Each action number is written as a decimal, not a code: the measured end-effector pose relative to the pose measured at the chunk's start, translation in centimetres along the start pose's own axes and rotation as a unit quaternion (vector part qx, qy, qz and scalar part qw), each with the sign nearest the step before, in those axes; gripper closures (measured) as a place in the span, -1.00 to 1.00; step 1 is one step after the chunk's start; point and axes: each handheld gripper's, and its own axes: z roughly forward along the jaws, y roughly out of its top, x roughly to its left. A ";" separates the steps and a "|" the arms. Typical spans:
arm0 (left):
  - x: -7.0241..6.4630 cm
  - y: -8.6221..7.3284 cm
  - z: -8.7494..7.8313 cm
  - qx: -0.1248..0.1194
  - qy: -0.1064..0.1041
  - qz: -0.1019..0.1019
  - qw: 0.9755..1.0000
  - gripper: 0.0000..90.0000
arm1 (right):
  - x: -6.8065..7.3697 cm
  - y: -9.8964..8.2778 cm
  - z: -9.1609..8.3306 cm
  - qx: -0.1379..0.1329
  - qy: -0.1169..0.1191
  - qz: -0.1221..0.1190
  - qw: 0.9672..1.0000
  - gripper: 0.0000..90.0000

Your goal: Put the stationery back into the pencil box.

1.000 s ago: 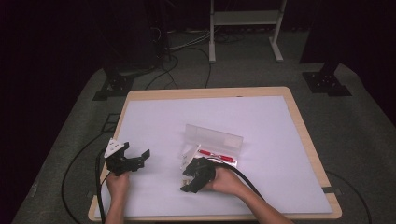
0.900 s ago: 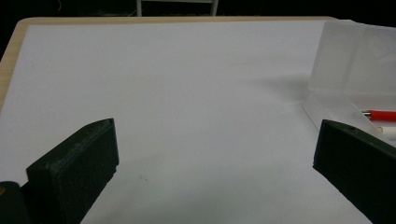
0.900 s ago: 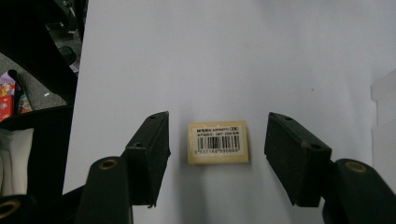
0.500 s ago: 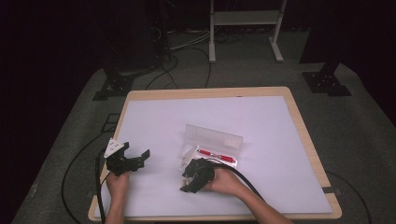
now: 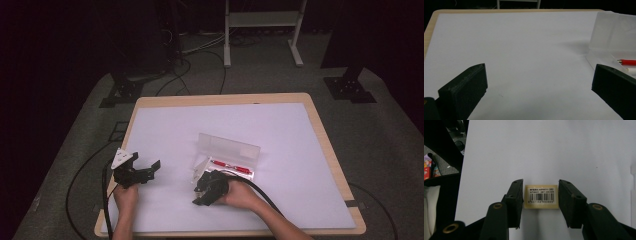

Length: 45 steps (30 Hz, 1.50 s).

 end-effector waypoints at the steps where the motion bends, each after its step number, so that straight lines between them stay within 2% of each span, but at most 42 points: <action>1: 0.0 0.0 0.0 0.000 0.000 0.000 1.000 -1.00 | 0.0 0.0 0.0 0.000 0.000 0.000 1.000 0.23; 20: 0.0 0.0 0.0 0.001 0.001 0.001 1.000 -1.00 | -0.4 0.3 -1.1 -0.004 -0.011 -0.003 1.000 0.28; 45: 0.0 0.0 0.0 0.001 0.001 0.002 1.000 -1.00 | -1.8 1.8 -2.4 -0.008 -0.035 -0.008 0.999 0.28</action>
